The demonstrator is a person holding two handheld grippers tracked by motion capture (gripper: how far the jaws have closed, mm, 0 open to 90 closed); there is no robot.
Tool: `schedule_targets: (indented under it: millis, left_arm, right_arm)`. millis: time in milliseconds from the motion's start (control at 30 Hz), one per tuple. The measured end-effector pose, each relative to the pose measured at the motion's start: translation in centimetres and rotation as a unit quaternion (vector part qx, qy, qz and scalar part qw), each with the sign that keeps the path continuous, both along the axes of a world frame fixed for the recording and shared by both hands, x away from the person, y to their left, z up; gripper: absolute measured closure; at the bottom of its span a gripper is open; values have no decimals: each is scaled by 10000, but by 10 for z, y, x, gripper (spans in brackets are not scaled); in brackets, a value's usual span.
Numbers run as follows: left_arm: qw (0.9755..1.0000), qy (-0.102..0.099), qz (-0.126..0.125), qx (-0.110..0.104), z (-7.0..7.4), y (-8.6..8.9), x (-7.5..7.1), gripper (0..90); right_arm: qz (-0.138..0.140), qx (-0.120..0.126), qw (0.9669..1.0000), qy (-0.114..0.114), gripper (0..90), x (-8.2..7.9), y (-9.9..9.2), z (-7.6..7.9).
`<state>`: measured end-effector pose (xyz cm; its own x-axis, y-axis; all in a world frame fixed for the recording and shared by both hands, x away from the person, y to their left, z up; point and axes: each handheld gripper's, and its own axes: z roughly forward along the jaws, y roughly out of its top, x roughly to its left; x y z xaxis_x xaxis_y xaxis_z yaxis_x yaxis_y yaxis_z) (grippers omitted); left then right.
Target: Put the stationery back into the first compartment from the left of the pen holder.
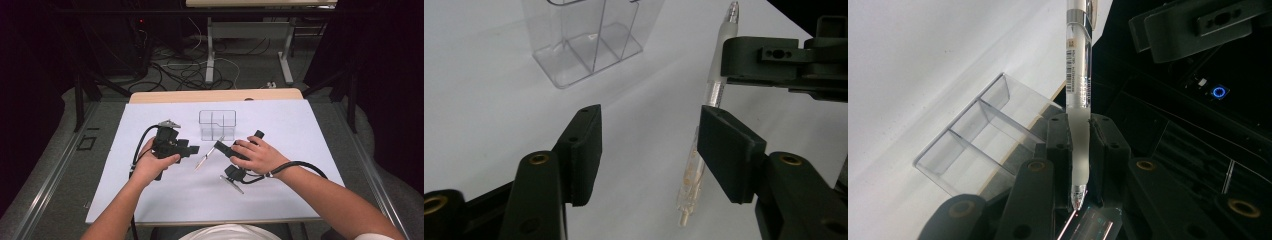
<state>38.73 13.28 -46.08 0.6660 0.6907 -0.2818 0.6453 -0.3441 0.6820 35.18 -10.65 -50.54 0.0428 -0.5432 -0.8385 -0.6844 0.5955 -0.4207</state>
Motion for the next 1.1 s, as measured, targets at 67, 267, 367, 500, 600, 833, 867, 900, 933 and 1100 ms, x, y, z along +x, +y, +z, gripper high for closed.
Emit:
schedule_targets:
  millis: [67, 267, 367, 500, 600, 833, 867, 900, 933, 1100]
  left_arm:
    - [9999, 45, -90, 67, 0, -3, 0, 469]
    - [9983, 254, -438, 277, -1, -14, 0, 529]
    - [9972, 264, -600, 346, -3, -21, 0, 559]
    - [9951, 232, -797, 544, -4, -30, -1, 596]
    - [9934, 239, -886, 688, -4, -36, -1, 631]
    - [9913, 229, -998, 830, -8, -47, 0, 687]
    - [9912, 262, -996, 834, -9, -48, 0, 694]
    - [9905, 282, -1017, 880, -10, -49, 1, 703]
    - [9905, 273, -1001, 901, -11, -50, 1, 707]
    - [9892, 427, -1005, 974, -15, -53, 3, 722]
  right_arm:
    - [72, 11, 10000, 9, 802, 0, 1, -1]
    - [21, -92, 10000, -23, 802, -3, 2, -3]
    - [91, -128, 9999, -27, 802, -3, 3, -4]
    - [141, -109, 9998, 16, 802, -3, 3, -6]
    - [110, -191, 9998, -20, 801, -5, 5, -6]
    - [123, -185, 9998, 14, 802, -7, 5, -9]
    - [204, -226, 9995, -23, 801, -6, 6, -8]
    - [247, -176, 9995, -1, 802, -6, 6, -9]
    - [303, -155, 9994, 10, 802, -5, 6, -9]
    - [184, -211, 9996, -9, 802, -8, 7, -7]
